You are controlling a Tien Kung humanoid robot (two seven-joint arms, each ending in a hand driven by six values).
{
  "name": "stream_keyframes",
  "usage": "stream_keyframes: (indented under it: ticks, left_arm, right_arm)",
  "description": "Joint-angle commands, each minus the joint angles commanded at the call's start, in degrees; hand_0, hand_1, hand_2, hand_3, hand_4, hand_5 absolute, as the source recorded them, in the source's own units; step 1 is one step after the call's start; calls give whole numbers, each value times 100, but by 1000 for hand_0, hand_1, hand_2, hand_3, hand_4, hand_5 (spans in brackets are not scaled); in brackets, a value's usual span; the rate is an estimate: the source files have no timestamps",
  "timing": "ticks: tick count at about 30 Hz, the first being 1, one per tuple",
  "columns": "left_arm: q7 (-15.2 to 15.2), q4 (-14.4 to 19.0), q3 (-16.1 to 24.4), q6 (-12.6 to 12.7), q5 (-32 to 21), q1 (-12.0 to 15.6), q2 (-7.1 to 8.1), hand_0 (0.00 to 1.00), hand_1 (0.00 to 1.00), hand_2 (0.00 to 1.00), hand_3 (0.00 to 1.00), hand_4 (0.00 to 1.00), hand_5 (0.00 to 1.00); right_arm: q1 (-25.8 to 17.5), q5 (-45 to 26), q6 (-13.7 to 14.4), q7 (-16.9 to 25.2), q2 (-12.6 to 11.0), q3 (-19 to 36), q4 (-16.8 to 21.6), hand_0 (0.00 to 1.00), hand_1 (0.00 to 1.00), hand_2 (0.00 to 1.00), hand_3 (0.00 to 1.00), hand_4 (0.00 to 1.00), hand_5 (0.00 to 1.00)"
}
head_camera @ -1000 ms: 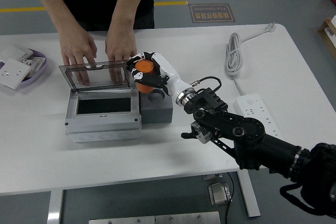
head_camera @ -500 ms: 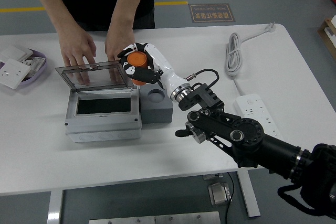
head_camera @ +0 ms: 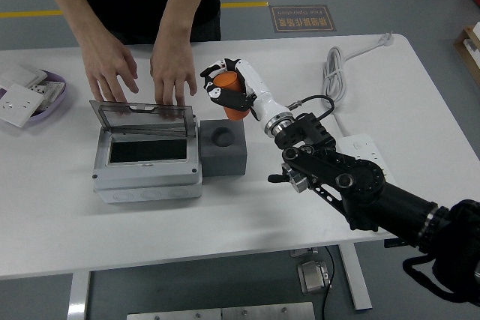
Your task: Pick up the cylinder from the cube,place it in the box,flap close box
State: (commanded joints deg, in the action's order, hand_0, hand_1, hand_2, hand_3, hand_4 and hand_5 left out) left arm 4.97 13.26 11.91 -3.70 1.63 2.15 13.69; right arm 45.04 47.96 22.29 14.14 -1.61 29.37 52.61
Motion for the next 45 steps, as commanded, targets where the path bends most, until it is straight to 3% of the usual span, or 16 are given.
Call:
stream_keyframes:
  ticks: [9, 15, 20, 21, 26, 27, 32, 33, 34, 45]
  left_arm:
    - [5, 2, 23, -3, 12, 7, -20, 629, 647, 625, 668, 722, 253]
    - [7, 2, 38, -4, 14, 18, -29, 629, 647, 625, 668, 722, 253]
    - [8, 2, 56, -6, 23, 27, -38, 629, 647, 625, 668, 722, 253]
    - [9, 2, 58, -6, 23, 29, -39, 629, 647, 625, 668, 722, 253]
    - [10, 0, 54, -7, 11, 47, -40, 629, 647, 625, 668, 722, 253]
    - [10, 0, 52, -7, 7, 51, -40, 629, 647, 625, 668, 722, 253]
    - [11, 2, 54, -8, 4, 62, -39, 629, 647, 625, 668, 722, 253]
    - [11, 1, 54, -9, 1, 65, -38, 629, 647, 625, 668, 722, 253]
    - [11, 1, 49, -9, -2, 69, -37, 629, 647, 625, 668, 722, 253]
    - [11, 1, 7, -7, -28, 67, -10, 629, 647, 625, 668, 722, 253]
  right_arm:
    - [-181, 444, -1, -119, -318, 659, 597, 183, 235, 330, 272, 2, 2]
    - [-336, 772, -13, -263, -505, 916, 1202, 181, 230, 317, 265, 2, 2]
    - [-391, 1097, 28, -411, -511, 812, 1717, 181, 230, 317, 265, 2, 2]
    - [-393, 1163, 41, -444, -501, 770, 1812, 172, 209, 279, 237, 2, 2]
    - [-337, 1636, 102, -679, -328, 365, 2188, 172, 209, 279, 237, 2, 2]
    - [-313, 1718, 110, -721, -268, 262, 2209, 70, 136, 237, 181, 2, 2]
    - [-167, 1916, 141, -860, 26, -231, 2138, 70, 136, 237, 181, 2, 2]
    - [-126, 1932, 148, -882, 89, -329, 2098, 2, 115, 221, 168, 2, 2]
    - [-81, 1957, 157, -903, 155, -428, 2055, 2, 115, 221, 168, 2, 2]
    - [448, 1993, 204, -1105, 161, -1513, 1514, 2, 104, 215, 166, 2, 2]
